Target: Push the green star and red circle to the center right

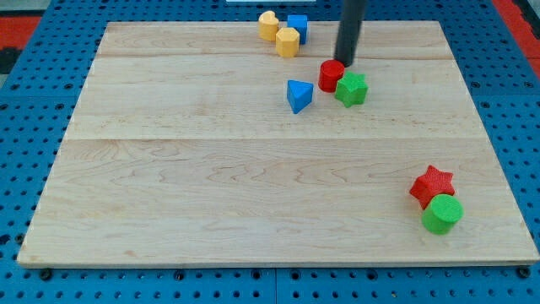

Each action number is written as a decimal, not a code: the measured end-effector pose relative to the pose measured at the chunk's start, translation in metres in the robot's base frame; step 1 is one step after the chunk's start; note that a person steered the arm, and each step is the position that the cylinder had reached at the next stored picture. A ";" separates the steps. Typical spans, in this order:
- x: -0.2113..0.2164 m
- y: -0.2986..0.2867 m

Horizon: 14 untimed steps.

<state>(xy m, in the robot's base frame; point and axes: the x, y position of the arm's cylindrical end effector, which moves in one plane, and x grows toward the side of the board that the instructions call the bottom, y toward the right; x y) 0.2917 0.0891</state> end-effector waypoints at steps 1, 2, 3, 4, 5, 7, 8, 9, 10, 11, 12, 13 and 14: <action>0.000 -0.049; -0.002 -0.065; -0.001 -0.060; 0.003 -0.059; 0.016 -0.058; 0.016 0.005; 0.016 0.023; 0.016 0.034; 0.017 0.033; 0.015 0.032; 0.012 0.052; 0.014 0.060; 0.026 0.052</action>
<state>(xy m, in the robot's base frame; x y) 0.3179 0.1415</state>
